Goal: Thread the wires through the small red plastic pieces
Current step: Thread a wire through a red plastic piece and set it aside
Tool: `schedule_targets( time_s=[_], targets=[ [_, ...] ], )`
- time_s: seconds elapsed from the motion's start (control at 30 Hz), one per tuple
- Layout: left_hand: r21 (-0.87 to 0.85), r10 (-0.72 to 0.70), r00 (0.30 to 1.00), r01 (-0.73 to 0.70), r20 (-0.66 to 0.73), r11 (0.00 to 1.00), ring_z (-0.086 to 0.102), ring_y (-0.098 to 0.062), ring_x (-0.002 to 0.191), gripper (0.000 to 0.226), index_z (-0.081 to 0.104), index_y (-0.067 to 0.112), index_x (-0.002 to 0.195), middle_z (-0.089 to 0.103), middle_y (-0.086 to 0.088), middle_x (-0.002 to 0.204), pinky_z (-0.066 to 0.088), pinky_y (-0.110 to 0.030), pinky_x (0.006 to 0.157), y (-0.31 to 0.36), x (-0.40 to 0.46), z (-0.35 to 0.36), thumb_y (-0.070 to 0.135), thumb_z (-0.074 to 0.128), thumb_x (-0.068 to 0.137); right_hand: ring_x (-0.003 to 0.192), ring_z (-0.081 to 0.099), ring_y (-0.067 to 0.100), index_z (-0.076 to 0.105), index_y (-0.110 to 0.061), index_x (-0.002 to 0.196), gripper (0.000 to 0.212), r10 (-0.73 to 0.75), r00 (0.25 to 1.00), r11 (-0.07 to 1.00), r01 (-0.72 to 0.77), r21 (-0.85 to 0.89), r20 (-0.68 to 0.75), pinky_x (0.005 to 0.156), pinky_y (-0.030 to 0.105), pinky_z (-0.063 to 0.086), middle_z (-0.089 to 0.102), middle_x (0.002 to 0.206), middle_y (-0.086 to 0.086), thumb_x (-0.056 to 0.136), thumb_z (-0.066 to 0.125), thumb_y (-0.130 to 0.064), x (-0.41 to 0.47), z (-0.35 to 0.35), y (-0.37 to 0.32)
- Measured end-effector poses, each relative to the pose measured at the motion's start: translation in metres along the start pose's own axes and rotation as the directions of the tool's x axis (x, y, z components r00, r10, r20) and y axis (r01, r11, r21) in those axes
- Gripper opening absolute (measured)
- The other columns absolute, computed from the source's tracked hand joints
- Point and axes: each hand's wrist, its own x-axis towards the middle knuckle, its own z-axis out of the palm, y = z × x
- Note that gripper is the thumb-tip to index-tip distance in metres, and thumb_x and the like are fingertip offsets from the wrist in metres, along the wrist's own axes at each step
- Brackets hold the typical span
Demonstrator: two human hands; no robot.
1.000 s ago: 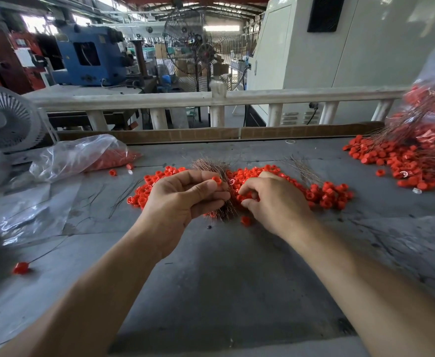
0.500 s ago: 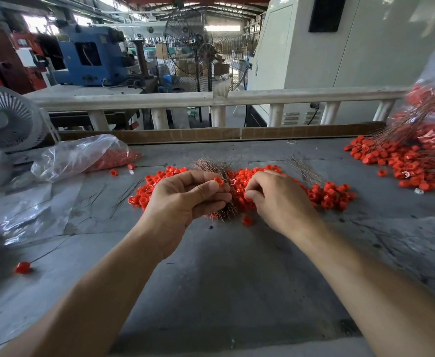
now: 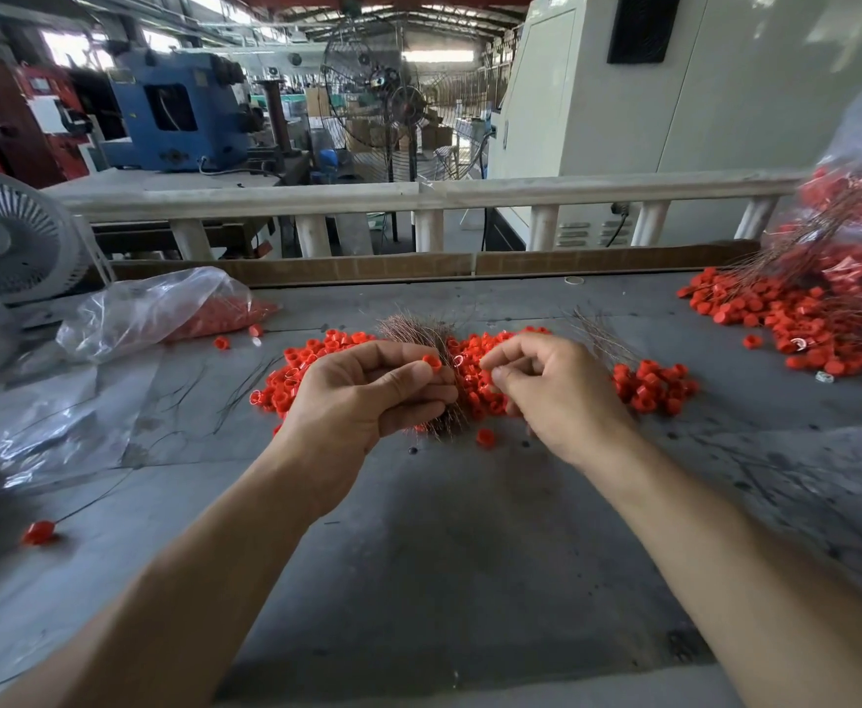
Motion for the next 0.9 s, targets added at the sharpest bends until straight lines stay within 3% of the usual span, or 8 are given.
schedule_targets(
  time_s=[0.2, 0.4, 0.53, 0.67, 0.9],
  targets=[
    [0.002, 0.002, 1.0, -0.002, -0.009, 1.0, 0.076, -0.032, 0.091, 0.029, 0.068, -0.002, 0.104, 0.076, -0.023, 0.098, 0.063, -0.029, 0.075, 0.001, 0.0, 0.001, 0.009, 0.072, 0.078, 0.046, 0.061, 0.006, 0.073, -0.023, 0.087, 0.025, 0.108, 0.994, 0.994, -0.108, -0.012, -0.013, 0.034, 0.016, 0.035, 0.072, 0.077, -0.002, 0.099, 0.058, -0.006, 0.004, 0.0, 0.004],
    [0.005, 0.002, 1.0, -0.002, -0.005, 1.0, 0.076, -0.032, 0.092, 0.031, 0.068, -0.002, 0.105, 0.076, -0.024, 0.099, 0.063, -0.029, 0.075, 0.002, -0.001, 0.002, 0.011, 0.072, 0.077, 0.047, 0.061, 0.009, 0.07, -0.023, 0.089, 0.027, 0.135, 0.991, 0.991, -0.135, 0.023, -0.008, 0.034, 0.016, 0.035, 0.073, 0.076, 0.001, 0.1, 0.053, -0.005, 0.003, 0.001, 0.002],
    [0.009, 0.006, 1.0, -0.006, -0.001, 1.0, 0.076, -0.032, 0.093, 0.03, 0.069, -0.002, 0.105, 0.075, -0.024, 0.099, 0.062, -0.029, 0.076, 0.002, -0.002, 0.002, 0.01, 0.072, 0.078, 0.053, 0.06, 0.009, 0.074, -0.016, 0.09, 0.027, 0.152, 0.987, 0.96, -0.159, 0.233, 0.044, 0.037, 0.024, 0.041, 0.069, 0.072, 0.004, 0.093, 0.055, 0.002, 0.001, -0.002, -0.002],
    [0.01, 0.01, 1.0, -0.01, 0.0, 1.0, 0.076, -0.032, 0.093, 0.026, 0.069, -0.001, 0.103, 0.075, -0.024, 0.099, 0.063, -0.029, 0.076, 0.001, -0.002, 0.001, 0.01, 0.072, 0.08, 0.056, 0.059, 0.012, 0.075, -0.012, 0.098, 0.018, 0.078, 0.992, 0.917, -0.109, 0.383, 0.095, 0.041, 0.025, 0.044, 0.065, 0.064, 0.002, 0.093, 0.065, 0.002, -0.001, -0.002, -0.006],
    [0.017, 0.005, 1.0, -0.005, -0.004, 1.0, 0.077, -0.028, 0.086, 0.028, 0.069, 0.001, 0.102, 0.076, -0.022, 0.096, 0.062, -0.028, 0.074, 0.0, -0.002, 0.003, 0.012, 0.073, 0.077, 0.06, 0.067, 0.017, 0.074, -0.011, 0.106, 0.019, -0.056, 0.987, 0.868, -0.025, 0.495, 0.148, 0.045, 0.026, 0.051, 0.078, 0.087, 0.008, 0.101, 0.057, -0.004, -0.009, -0.002, -0.018]
  ],
)
